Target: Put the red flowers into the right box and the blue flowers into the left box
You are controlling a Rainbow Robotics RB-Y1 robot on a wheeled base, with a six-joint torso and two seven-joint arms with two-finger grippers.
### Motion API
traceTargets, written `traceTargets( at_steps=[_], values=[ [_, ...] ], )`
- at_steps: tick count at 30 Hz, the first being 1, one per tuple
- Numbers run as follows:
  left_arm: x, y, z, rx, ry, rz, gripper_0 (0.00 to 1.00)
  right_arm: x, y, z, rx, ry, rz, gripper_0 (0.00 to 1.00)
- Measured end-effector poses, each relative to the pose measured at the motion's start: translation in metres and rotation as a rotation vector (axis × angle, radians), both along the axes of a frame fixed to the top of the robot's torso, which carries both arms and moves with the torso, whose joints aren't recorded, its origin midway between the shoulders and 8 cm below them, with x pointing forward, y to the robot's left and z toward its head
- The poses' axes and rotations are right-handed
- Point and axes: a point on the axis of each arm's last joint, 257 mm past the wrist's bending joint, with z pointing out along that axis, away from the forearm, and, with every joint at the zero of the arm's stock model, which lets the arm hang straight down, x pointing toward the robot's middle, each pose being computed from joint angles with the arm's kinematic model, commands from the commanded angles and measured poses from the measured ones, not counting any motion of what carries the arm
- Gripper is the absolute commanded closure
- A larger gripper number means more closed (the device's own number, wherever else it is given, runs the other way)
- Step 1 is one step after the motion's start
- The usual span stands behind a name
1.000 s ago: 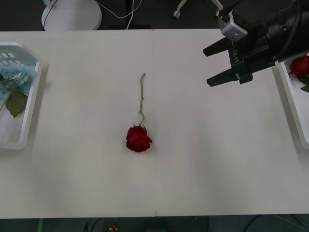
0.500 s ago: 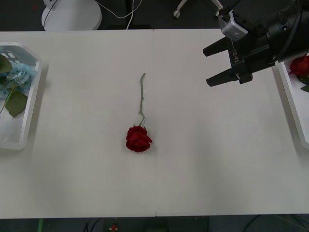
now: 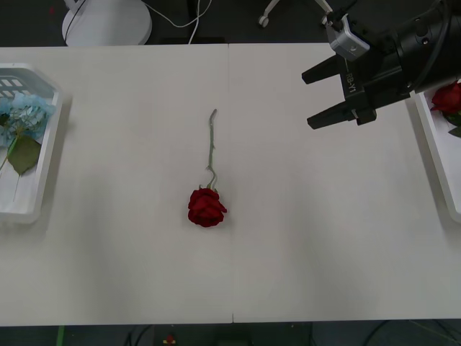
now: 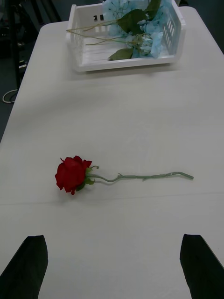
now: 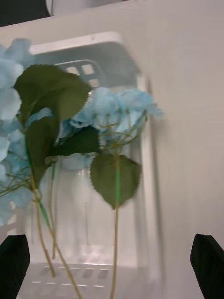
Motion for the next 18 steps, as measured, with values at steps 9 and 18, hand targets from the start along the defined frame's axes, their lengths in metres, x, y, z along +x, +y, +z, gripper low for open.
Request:
traceTargets(
  at_steps=[9,18],
  values=[
    [0.006,-0.104,-0.02,-0.602,0.037,0.415,0.0,0.0,0.0,0.0,0.001,0.0,0.001,0.18],
    [0.009,-0.207,-0.043,-0.911,0.136,0.688,0.0,0.0,0.0,0.0,0.001,0.0,0.002,0.18]
  ],
)
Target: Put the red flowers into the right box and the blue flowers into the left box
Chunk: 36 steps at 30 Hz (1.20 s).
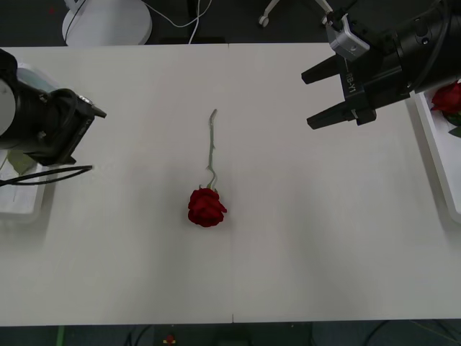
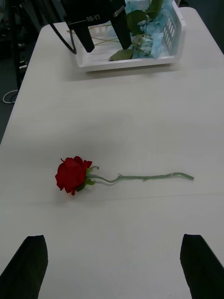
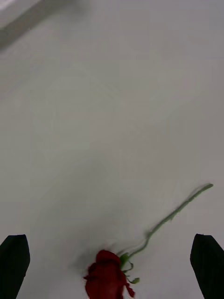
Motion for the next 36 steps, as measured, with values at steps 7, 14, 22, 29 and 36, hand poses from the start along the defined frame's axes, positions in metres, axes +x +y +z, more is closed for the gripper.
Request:
traceTargets(
  at_steps=[7,14,22,29,36],
  values=[
    [0.007,-0.055,-0.002,-0.314,0.052,0.398,0.0,0.0,0.0,0.0,0.0,0.0,0.0,0.18],
    [0.029,-0.106,-0.021,-0.299,0.028,0.412,0.0,0.0,0.0,0.0,0.001,0.0,-0.001,0.18],
    [0.046,-0.166,-0.066,-0.514,0.132,0.683,0.0,0.001,-0.001,0.0,0.002,0.001,-0.003,0.18],
    [0.058,-0.203,-0.081,-0.523,0.087,0.635,0.0,0.002,-0.002,0.0,0.001,0.003,-0.007,0.18],
    [0.06,-0.212,-0.117,-0.501,0.07,0.655,0.0,0.003,-0.003,-0.001,-0.001,0.002,-0.01,0.18]
  ],
)
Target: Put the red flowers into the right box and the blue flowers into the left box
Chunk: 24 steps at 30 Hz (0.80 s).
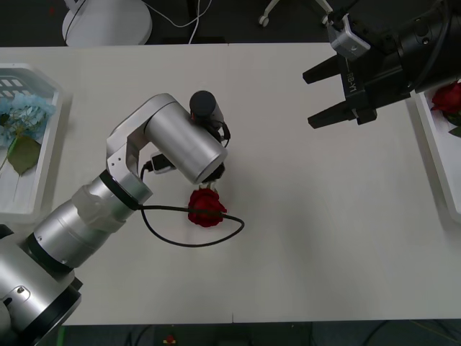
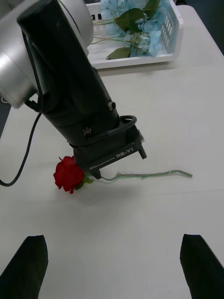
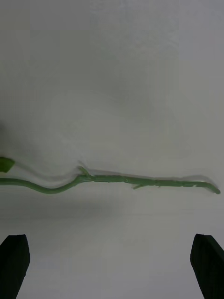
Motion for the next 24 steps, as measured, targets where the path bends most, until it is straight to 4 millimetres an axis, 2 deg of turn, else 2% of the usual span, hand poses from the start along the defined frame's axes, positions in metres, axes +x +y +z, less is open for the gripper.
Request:
traceTargets(
  at_steps=[5,14,24],
  values=[
    [-0.005,-0.002,-0.022,-0.003,0.036,0.029,0.0,0.0,0.0,0.0,-0.001,0.001,0.0,0.18],
    [-0.004,-0.004,-0.026,-0.013,0.031,0.024,0.0,0.0,0.0,0.0,-0.001,0.001,0.0,0.18],
    [-0.017,-0.003,-0.051,0.008,0.033,0.002,0.0,0.0,0.0,0.0,-0.001,0.001,0.0,0.18]
  ],
)
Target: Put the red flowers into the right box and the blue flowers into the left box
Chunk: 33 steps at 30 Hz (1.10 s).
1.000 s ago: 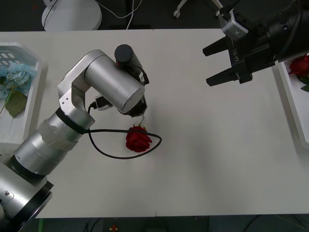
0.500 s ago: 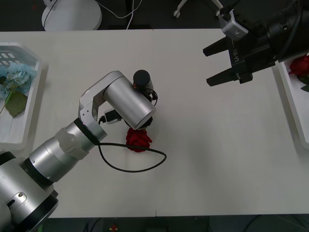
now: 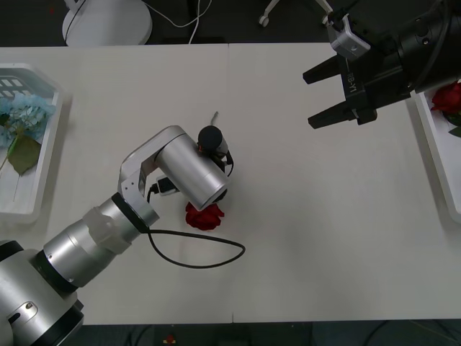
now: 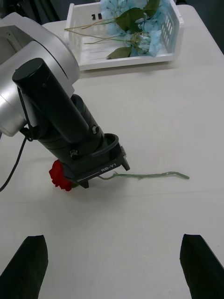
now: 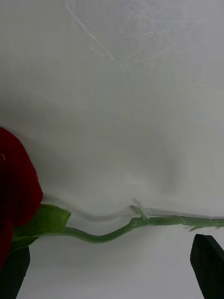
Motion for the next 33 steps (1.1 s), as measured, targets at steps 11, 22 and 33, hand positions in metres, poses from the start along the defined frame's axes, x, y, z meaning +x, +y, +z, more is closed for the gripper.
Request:
traceTargets(
  at_steps=[11,22,33],
  values=[
    [-0.011,0.015,-0.012,0.062,0.034,0.015,0.0,0.0,0.0,0.0,0.0,0.0,0.0,0.18],
    [-0.029,0.041,-0.024,0.224,0.115,-0.065,0.0,0.0,0.0,0.0,-0.001,0.001,0.0,0.18],
    [-0.04,0.049,-0.035,0.287,0.166,-0.133,0.28,-0.001,0.0,-0.001,-0.003,0.003,0.003,0.18]
  ],
)
